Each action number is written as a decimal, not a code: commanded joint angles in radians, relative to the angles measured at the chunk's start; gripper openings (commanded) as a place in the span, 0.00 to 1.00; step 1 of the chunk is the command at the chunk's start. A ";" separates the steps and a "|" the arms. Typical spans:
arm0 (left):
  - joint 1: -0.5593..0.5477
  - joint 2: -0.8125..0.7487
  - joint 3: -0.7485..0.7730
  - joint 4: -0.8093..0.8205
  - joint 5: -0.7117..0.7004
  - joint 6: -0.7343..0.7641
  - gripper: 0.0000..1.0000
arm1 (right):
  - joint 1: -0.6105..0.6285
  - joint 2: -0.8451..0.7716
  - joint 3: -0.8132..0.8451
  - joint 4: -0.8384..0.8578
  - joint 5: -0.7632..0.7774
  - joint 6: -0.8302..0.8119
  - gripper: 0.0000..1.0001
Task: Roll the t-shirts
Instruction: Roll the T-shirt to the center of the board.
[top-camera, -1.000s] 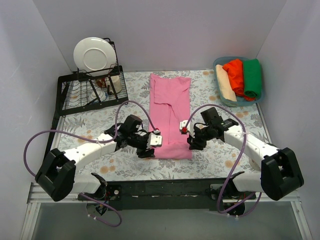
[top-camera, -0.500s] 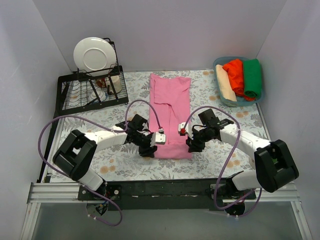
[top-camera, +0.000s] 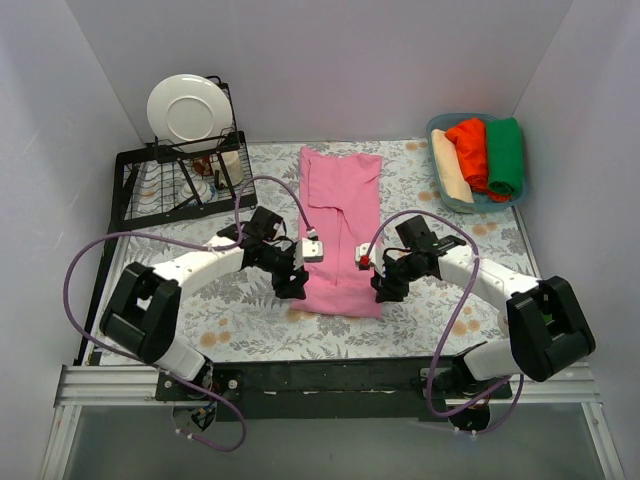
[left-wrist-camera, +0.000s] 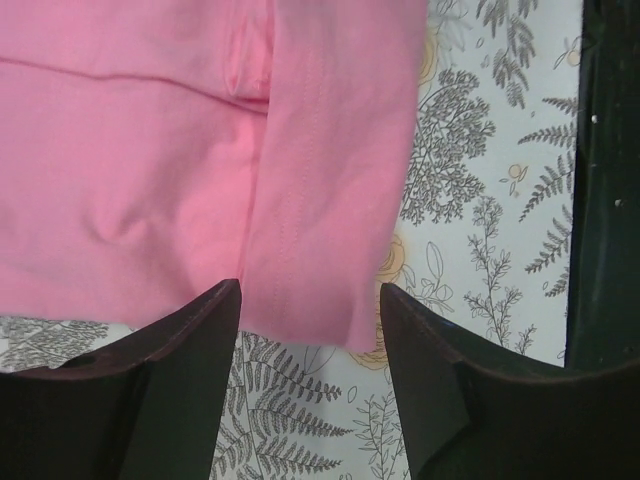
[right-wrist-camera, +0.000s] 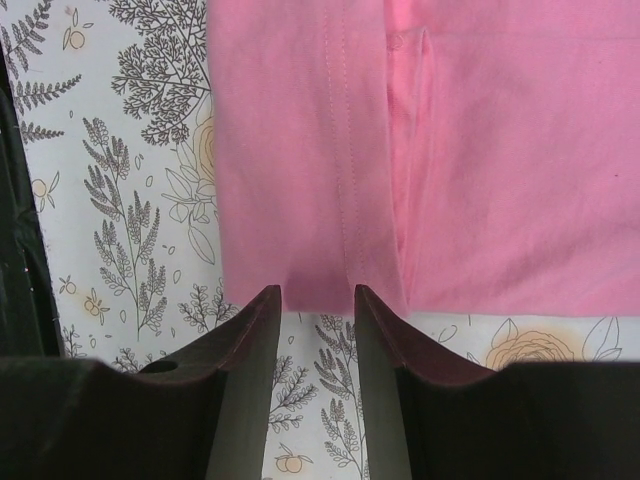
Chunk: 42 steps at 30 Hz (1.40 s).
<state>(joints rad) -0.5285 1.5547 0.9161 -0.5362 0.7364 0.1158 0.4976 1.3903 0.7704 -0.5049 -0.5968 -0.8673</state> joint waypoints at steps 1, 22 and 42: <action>-0.027 -0.143 -0.042 -0.007 0.063 0.048 0.57 | -0.001 -0.043 0.023 -0.014 0.003 -0.007 0.44; -0.182 -0.160 -0.345 0.305 -0.169 0.223 0.54 | 0.032 -0.310 -0.190 0.035 -0.011 -0.291 0.54; -0.160 -0.047 -0.221 0.147 0.003 0.102 0.00 | 0.187 -0.339 -0.382 0.298 0.061 -0.342 0.56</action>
<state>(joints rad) -0.7124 1.4479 0.6296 -0.2462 0.6250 0.2790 0.6773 1.0622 0.4103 -0.3130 -0.5625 -1.2301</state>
